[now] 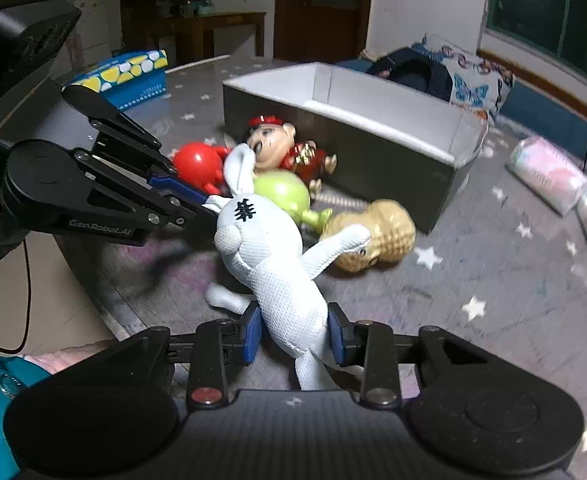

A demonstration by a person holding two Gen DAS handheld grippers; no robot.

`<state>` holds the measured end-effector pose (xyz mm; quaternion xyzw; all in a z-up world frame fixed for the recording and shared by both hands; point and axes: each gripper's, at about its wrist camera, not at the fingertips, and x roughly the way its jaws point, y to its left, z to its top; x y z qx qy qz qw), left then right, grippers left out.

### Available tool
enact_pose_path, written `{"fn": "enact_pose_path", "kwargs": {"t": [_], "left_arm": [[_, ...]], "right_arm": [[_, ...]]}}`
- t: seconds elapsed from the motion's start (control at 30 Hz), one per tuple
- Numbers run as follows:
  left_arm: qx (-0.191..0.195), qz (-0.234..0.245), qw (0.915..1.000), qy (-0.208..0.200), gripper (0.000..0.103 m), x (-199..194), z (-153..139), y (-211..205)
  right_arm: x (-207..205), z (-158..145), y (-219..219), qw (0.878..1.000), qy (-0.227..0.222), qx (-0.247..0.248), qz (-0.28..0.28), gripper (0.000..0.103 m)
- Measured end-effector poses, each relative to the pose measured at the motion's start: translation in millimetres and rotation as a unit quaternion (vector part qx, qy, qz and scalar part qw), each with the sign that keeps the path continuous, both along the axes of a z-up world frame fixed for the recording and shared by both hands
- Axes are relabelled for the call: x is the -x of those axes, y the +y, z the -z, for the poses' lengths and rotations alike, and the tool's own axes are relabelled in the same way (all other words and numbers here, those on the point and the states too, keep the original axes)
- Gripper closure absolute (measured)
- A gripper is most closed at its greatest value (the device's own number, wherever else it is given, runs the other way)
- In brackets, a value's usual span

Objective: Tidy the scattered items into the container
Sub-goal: 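Lift the rabbit with both grippers and carry it over the box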

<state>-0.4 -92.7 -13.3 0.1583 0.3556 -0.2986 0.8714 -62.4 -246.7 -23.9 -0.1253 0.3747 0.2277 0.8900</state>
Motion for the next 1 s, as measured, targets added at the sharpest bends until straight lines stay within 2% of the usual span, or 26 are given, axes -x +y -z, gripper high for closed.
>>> {"fn": "enact_pose_path", "kwargs": {"t": [0.23, 0.37, 0.5, 0.67, 0.87, 1.0], "left_arm": [[0.031, -0.011, 0.9986, -0.041, 0.093, -12.7, -38.1, 3.8], [0.050, -0.038, 0.9961, -0.062, 0.093, -43.8, -60.5, 6.0], [0.048, -0.058, 0.9936, -0.085, 0.093, -81.4, -74.2, 3.5], [0.033, -0.079, 0.9930, -0.081, 0.093, -133.8, -72.9, 0.8], [0.025, -0.104, 0.9935, -0.040, 0.093, -190.4, -52.1, 3.4], [0.016, -0.119, 0.9926, -0.020, 0.093, -214.9, -35.5, 6.1]], "right_arm": [[-8.7, -40.6, 0.7, 0.998, -0.056, 0.020, -0.019, 0.070], [-39.9, -58.8, 5.4, 0.995, -0.091, 0.041, -0.030, 0.070], [-83.2, -69.4, 11.3, 0.992, -0.107, 0.059, -0.038, 0.071], [-137.8, -70.4, 20.3, 0.991, -0.094, 0.077, -0.055, 0.071], [-196.1, -59.1, 30.1, 0.990, -0.061, 0.096, -0.079, 0.071], [-230.1, -46.8, 34.4, 0.991, -0.031, 0.099, -0.089, 0.071]]}}
